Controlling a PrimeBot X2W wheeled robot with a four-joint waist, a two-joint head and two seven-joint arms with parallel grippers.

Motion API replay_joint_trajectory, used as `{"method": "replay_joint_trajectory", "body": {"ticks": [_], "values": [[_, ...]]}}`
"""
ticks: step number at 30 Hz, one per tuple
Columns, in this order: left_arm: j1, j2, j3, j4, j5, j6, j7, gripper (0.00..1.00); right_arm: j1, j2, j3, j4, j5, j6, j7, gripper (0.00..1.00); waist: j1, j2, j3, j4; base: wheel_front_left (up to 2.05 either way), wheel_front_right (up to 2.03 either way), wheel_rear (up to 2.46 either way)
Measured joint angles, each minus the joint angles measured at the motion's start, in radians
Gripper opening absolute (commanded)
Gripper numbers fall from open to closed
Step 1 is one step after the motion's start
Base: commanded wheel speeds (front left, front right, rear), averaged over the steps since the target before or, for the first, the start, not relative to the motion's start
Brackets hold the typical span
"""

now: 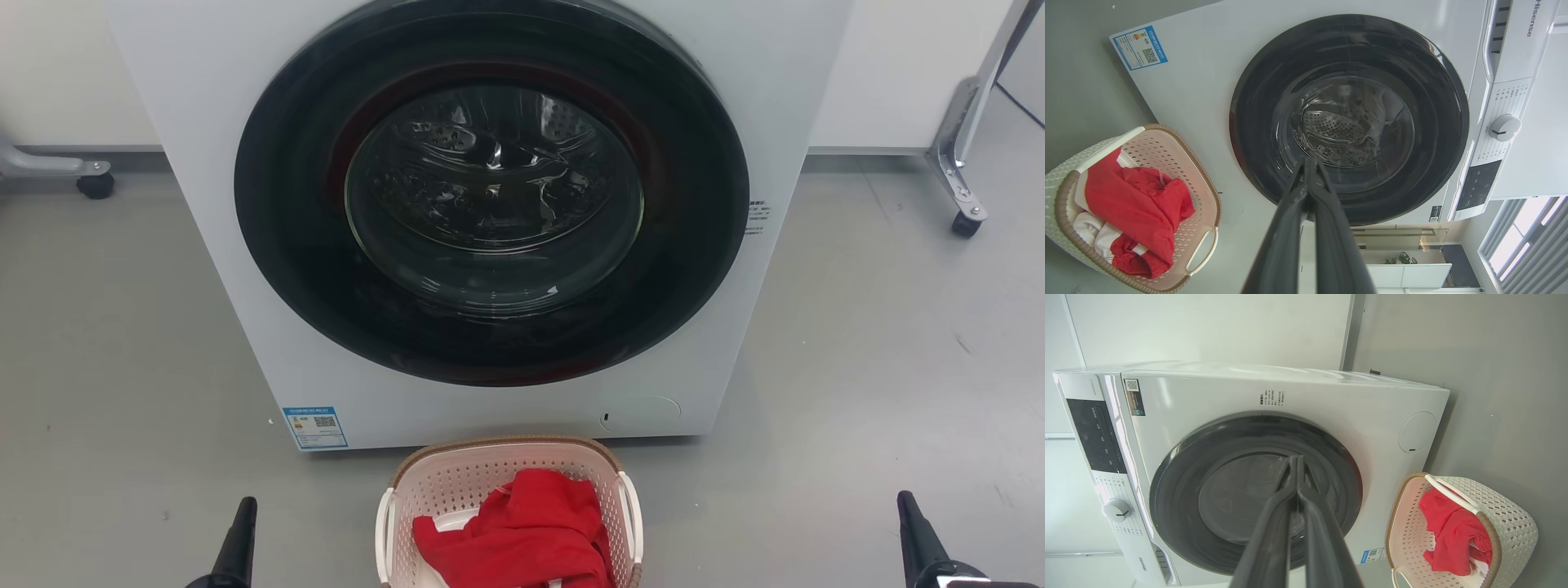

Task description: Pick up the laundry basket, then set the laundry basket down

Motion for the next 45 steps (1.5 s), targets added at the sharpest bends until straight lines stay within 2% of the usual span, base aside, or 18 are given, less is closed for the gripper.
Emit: {"method": "replay_joint_trajectory", "body": {"ticks": [9, 45], "values": [[-0.022, -0.004, 0.024, 0.002, -0.097, -0.017, 0.027, 0.00, -0.020, 0.001, -0.034, 0.007, 0.090, 0.015, 0.025, 0.00, 0.0000, 0.0000, 0.002, 0.002, 0.00, 0.00, 0.00], [-0.022, -0.005, 0.025, 0.003, -0.098, -0.017, 0.027, 0.00, -0.025, 0.002, -0.034, 0.008, 0.090, 0.018, 0.025, 0.00, 0.0000, 0.0000, 0.002, 0.002, 0.00, 0.00, 0.00]]}}
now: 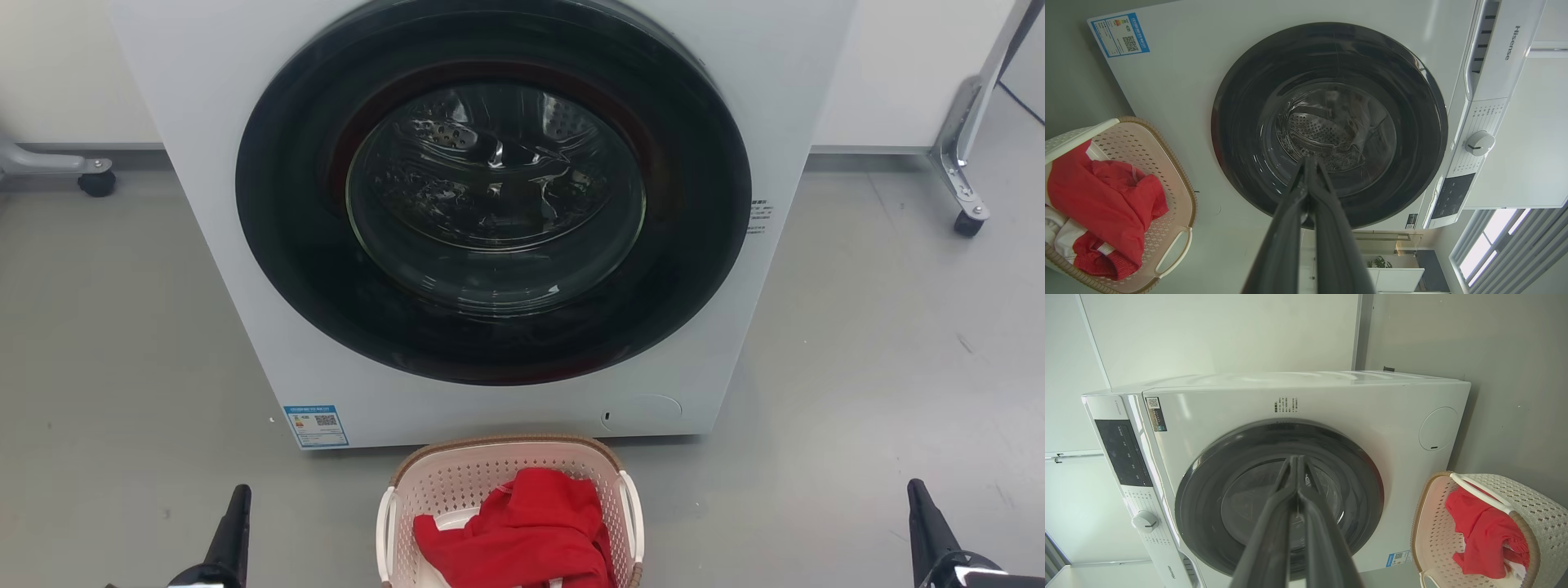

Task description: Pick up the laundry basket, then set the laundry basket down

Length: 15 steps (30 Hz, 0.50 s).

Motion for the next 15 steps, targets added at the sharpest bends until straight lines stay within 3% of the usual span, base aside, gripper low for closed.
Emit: {"method": "replay_joint_trajectory", "body": {"ticks": [15], "values": [[0.000, 0.000, 0.000, 0.000, -0.001, 0.000, 0.000, 0.00, 0.000, 0.000, 0.000, 0.000, 0.000, 0.002, 0.000, 0.00, 0.0000, 0.0000, 0.000, 0.000, 0.00, 0.00, 0.00]]}}
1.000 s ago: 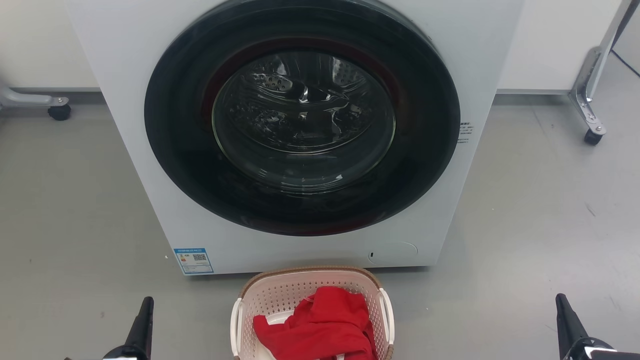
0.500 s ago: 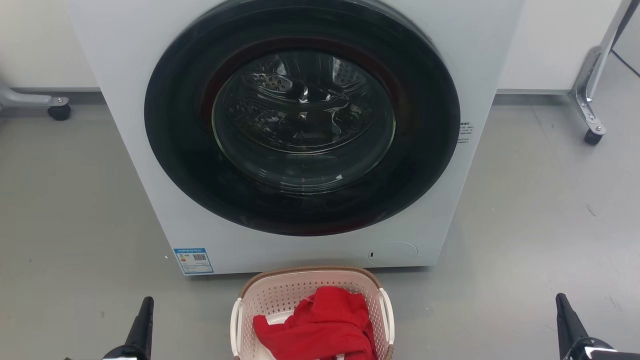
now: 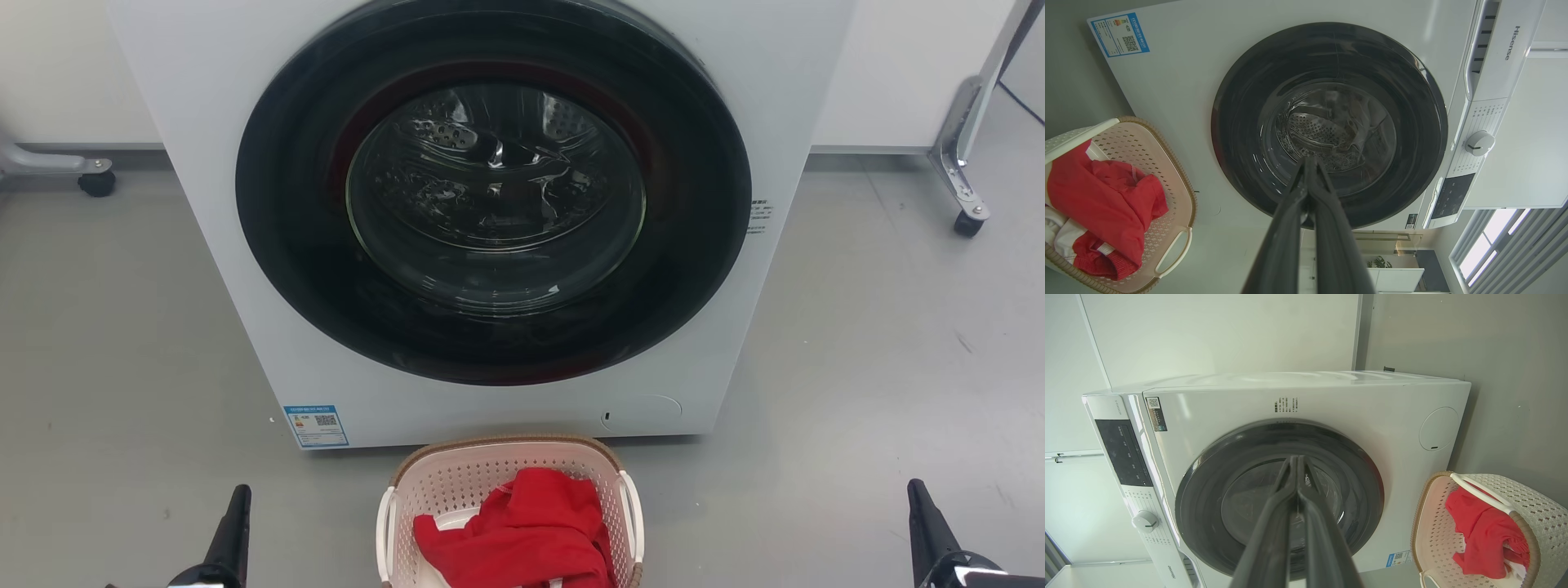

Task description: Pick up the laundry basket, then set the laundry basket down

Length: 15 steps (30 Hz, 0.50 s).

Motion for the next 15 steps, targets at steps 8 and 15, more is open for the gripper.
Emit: {"method": "replay_joint_trajectory", "body": {"ticks": [8, 15], "values": [[0.000, 0.000, 0.000, 0.000, 0.000, 0.000, 0.000, 0.00, 0.000, 0.000, 0.000, 0.000, 0.000, 0.000, 0.000, 0.00, 0.0000, 0.0000, 0.000, 0.000, 0.00, 0.00, 0.00], [0.000, 0.000, 0.000, 0.000, 0.000, 0.000, 0.000, 0.00, 0.000, 0.000, 0.000, 0.000, 0.000, 0.000, 0.000, 0.00, 0.0000, 0.0000, 0.000, 0.000, 0.00, 0.00, 0.00]]}}
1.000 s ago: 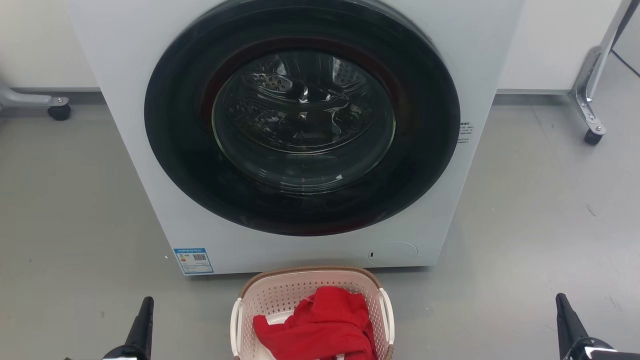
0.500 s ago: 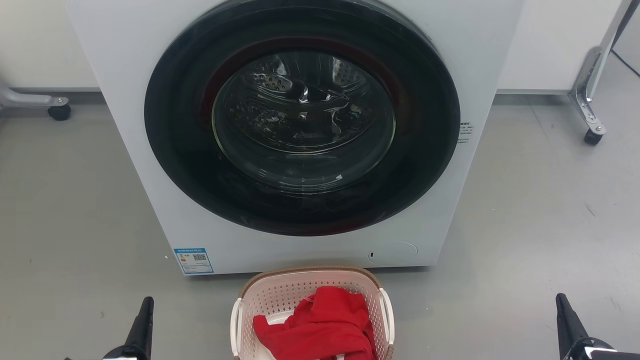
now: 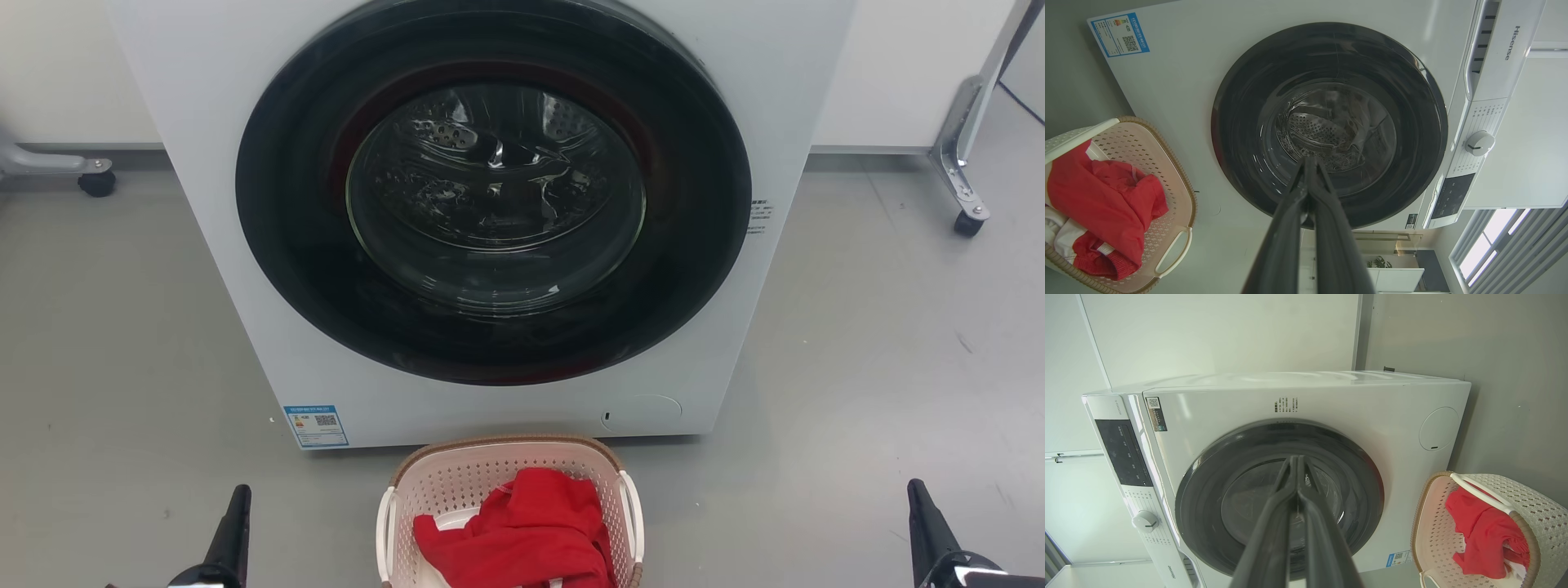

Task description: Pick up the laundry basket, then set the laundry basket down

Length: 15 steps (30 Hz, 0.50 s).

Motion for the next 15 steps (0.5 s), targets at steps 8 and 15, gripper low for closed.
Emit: {"method": "replay_joint_trajectory", "body": {"ticks": [8, 15], "values": [[0.000, 0.000, 0.000, 0.000, 0.000, 0.000, 0.000, 0.00, 0.000, 0.000, 0.000, 0.000, 0.000, 0.000, 0.000, 0.00, 0.0000, 0.0000, 0.000, 0.000, 0.00, 0.00, 0.00], [0.000, 0.000, 0.000, 0.000, 0.000, 0.000, 0.000, 0.00, 0.000, 0.000, 0.000, 0.000, 0.000, 0.000, 0.000, 0.00, 0.0000, 0.0000, 0.000, 0.000, 0.00, 0.00, 0.00]]}}
